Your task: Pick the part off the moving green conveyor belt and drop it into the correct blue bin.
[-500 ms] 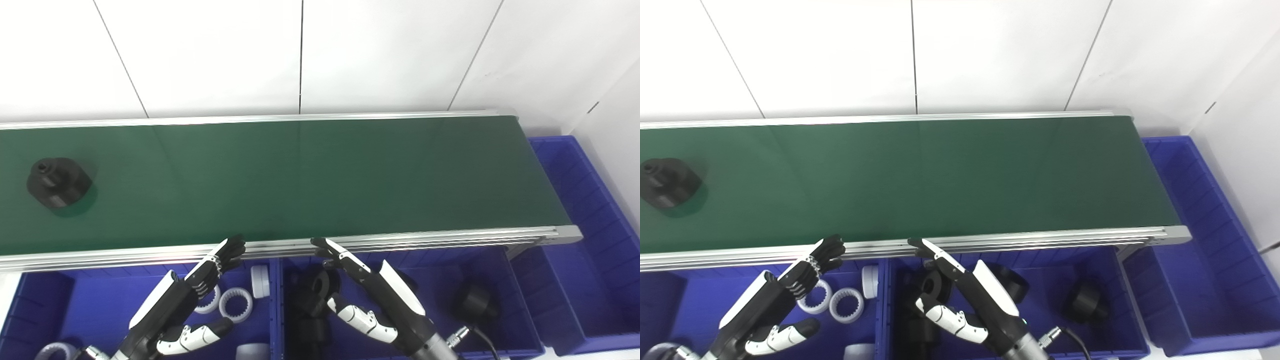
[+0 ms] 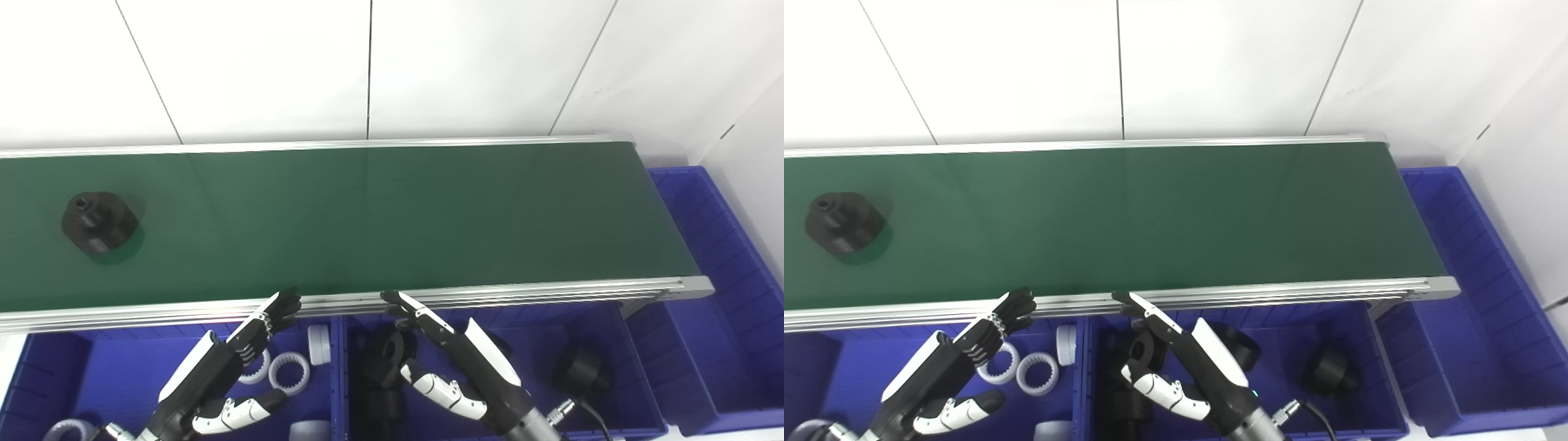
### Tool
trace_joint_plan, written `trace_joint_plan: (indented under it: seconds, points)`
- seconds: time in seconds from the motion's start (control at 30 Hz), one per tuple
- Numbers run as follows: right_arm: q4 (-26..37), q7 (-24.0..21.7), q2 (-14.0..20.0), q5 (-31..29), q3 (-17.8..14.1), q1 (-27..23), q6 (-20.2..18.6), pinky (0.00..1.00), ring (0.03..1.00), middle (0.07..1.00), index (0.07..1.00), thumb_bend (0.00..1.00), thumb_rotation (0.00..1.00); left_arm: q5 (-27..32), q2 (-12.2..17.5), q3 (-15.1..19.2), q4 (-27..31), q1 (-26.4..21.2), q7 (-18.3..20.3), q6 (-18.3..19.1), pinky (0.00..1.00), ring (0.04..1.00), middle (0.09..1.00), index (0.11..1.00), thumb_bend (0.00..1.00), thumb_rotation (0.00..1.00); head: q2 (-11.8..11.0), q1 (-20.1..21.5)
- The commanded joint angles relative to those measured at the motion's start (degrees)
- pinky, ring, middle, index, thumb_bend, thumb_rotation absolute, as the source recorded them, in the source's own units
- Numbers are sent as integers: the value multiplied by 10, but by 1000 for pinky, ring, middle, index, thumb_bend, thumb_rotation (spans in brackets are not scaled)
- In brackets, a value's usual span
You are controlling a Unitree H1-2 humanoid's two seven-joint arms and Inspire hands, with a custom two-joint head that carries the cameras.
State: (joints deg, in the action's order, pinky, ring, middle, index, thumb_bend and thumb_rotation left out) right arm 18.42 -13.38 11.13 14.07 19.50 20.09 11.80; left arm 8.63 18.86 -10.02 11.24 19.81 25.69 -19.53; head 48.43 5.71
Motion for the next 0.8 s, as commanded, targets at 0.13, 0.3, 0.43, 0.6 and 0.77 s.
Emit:
trace_joint_plan:
  seconds: [0.13,0.3,0.43,0.6,0.77]
  points:
    - [22,-3,0,-7,-1,-6,1,831,896,936,933,390,838,8,4,1,17,-8,-1,-10,931,963,979,966,413,574,-1,-3]
    - [25,-5,1,-8,-2,-7,-5,839,902,940,936,392,836,9,3,1,19,-7,-1,-5,930,964,979,966,412,562,0,-4]
    - [27,-5,1,-9,-3,-7,-5,830,897,940,936,388,835,7,2,1,20,-7,-3,-5,930,963,979,964,411,555,1,-6]
    - [21,-4,1,-9,-4,-7,1,828,896,937,933,386,839,4,1,0,19,-6,-3,-6,927,965,980,965,413,561,-5,-8]
    - [-1,1,2,-7,-4,-5,23,827,893,935,932,390,845,-5,-5,-4,-1,-4,-4,-25,926,964,980,965,408,565,-65,-41]
